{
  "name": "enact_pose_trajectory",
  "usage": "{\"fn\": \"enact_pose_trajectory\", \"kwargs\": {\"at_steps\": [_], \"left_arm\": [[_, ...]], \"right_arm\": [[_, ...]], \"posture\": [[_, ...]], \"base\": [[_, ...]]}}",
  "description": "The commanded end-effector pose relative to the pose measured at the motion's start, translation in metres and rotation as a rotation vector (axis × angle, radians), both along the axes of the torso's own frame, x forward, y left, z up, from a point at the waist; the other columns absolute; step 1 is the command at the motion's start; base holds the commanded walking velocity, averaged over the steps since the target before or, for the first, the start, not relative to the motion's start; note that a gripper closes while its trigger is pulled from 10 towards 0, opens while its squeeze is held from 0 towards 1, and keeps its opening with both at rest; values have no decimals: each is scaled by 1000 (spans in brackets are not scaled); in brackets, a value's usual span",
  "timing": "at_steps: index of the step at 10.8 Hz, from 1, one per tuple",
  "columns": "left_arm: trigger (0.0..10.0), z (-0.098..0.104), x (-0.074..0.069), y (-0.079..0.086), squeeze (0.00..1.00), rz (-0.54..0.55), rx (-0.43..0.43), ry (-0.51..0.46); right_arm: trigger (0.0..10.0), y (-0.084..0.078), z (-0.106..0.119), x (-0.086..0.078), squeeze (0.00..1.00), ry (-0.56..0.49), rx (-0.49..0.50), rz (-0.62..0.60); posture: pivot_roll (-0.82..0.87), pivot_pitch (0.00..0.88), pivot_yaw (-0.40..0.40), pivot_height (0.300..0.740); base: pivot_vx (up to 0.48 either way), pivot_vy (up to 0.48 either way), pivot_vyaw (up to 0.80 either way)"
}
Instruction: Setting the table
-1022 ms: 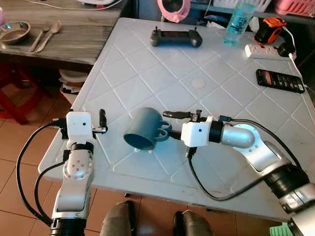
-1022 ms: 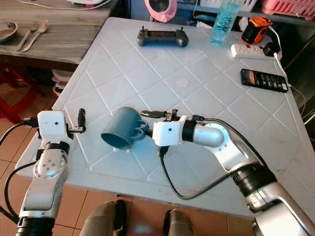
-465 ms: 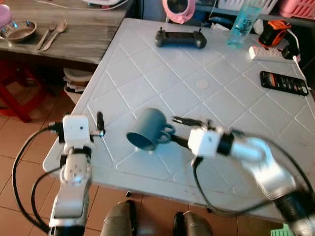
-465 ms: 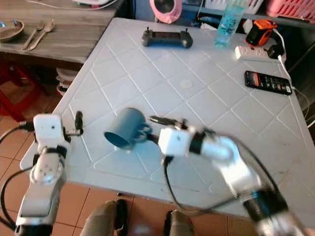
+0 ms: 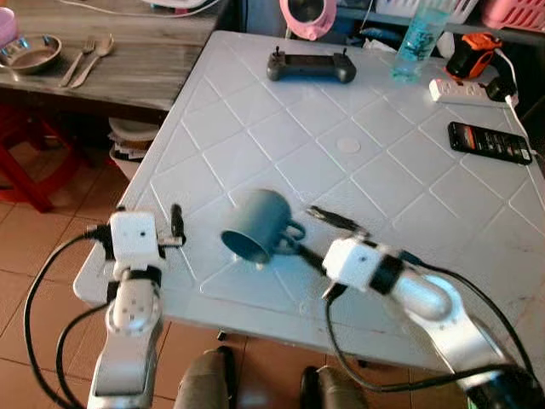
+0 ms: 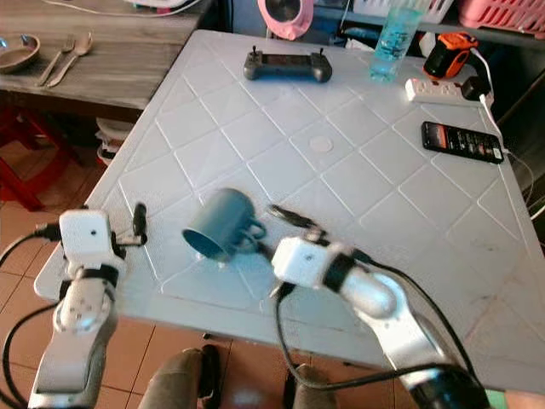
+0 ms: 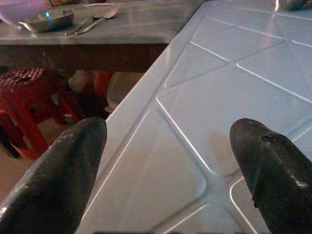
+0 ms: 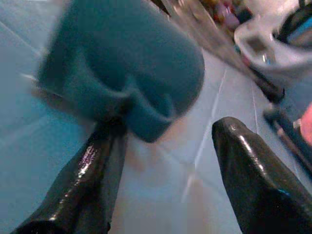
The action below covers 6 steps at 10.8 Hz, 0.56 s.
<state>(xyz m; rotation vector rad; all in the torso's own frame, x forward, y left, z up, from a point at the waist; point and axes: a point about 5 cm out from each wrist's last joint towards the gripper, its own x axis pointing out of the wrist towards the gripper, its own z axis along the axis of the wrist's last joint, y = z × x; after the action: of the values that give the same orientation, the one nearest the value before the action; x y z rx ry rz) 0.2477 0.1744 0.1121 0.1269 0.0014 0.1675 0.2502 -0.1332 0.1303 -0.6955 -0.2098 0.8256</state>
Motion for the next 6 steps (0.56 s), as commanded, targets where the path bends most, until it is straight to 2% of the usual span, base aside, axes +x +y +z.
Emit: {"fn": "enact_pose_trajectory", "kwargs": {"at_steps": [1, 2, 4, 5, 6], "left_arm": [[10000, 0, -5, -3, 0, -10, -3, 8], [10000, -1, -7, -4, 0, -11, -6, 15], [10000, -1, -6, -4, 0, -3, -18, 27], [10000, -1, -6, -3, 0, 3, -24, 31], [10000, -2, -6, -2, 0, 9, -35, 37]], "right_arm": [[10000, 1, 7, -4, 1000, 20, 29, 22], [10000, 2, 6, -6, 1000, 42, 31, 38], [10000, 3, 8, -4, 1000, 20, -49, 98], [10000, 3, 10, 1, 898, -15, -87, 111], [10000, 4, 13, 6, 620, -64, -142, 127]], "posture": [[42, 143, 3, 740], [43, 145, 2, 740], [47, 154, 3, 740], [48, 158, 5, 740], [48, 160, 5, 740]], "base": [[0, 0, 0], [0, 0, 0], [0, 0, 0], [0, 0, 0], [0, 0, 0]]}}
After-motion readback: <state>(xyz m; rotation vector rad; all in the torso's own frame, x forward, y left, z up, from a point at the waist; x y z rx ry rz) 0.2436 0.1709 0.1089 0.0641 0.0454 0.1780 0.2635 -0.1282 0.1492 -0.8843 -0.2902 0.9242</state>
